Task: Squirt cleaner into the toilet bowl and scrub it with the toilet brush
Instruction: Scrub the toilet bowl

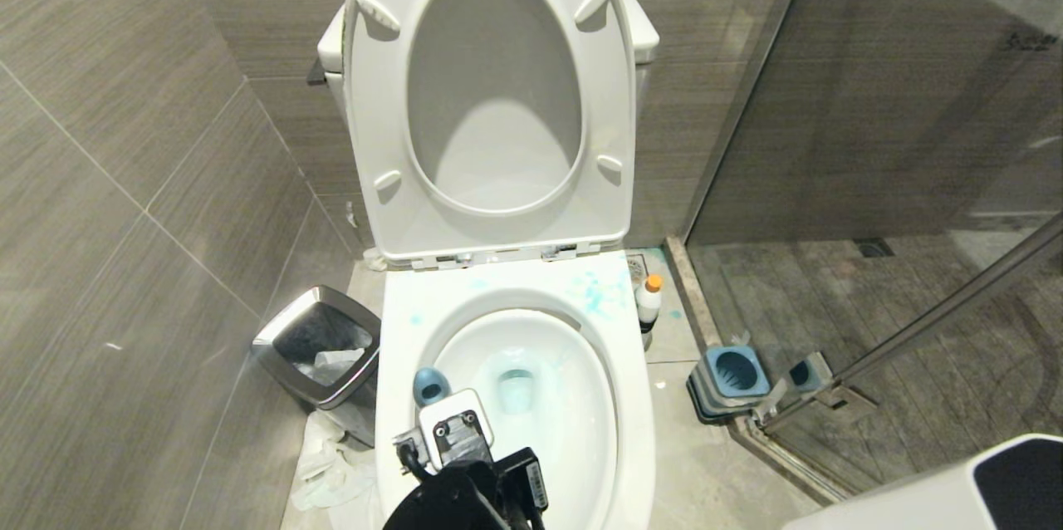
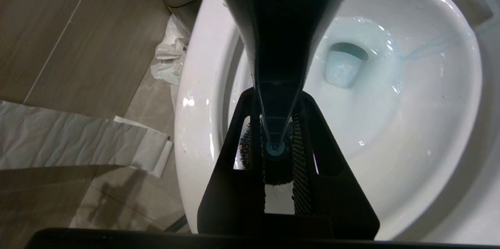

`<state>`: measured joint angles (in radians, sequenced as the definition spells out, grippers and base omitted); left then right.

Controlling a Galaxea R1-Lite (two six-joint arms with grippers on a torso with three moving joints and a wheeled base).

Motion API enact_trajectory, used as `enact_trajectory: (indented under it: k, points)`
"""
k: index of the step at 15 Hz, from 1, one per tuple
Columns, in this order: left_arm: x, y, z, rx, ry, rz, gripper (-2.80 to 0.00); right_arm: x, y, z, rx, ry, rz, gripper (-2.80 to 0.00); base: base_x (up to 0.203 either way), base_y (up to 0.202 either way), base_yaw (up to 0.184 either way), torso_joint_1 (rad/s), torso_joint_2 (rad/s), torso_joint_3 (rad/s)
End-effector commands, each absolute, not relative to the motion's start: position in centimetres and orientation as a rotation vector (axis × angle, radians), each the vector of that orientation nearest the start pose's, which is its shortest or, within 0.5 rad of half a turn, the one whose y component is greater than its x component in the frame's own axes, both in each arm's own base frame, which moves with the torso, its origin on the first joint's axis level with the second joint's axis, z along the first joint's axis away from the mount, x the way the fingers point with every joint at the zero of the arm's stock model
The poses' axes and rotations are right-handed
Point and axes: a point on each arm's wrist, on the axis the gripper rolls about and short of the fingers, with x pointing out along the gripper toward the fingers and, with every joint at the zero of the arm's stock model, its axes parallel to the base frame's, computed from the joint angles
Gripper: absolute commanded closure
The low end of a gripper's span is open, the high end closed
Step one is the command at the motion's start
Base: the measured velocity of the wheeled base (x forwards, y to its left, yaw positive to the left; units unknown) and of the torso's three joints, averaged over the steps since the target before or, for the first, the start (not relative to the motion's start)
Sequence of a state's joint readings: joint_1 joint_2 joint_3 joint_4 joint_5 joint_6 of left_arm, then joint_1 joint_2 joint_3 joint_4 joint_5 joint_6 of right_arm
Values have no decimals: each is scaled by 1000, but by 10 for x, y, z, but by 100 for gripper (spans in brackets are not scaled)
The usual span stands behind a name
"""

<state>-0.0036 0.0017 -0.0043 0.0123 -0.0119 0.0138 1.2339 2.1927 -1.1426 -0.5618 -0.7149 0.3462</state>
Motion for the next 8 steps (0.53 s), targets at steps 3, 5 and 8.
enact_trajectory:
  k: [3,5,8]
  points:
    - [-23,0,76,14,11,-17,0,136,346,97,-56,374,416,0,0,0,0,0,0,0]
    - [-23,0,76,14,11,-15,0,135,331,99,-58,382,397,0,0,0,0,0,0,0]
    - [-23,0,76,14,11,-17,0,142,313,104,-45,384,353,0,0,0,0,0,0,0]
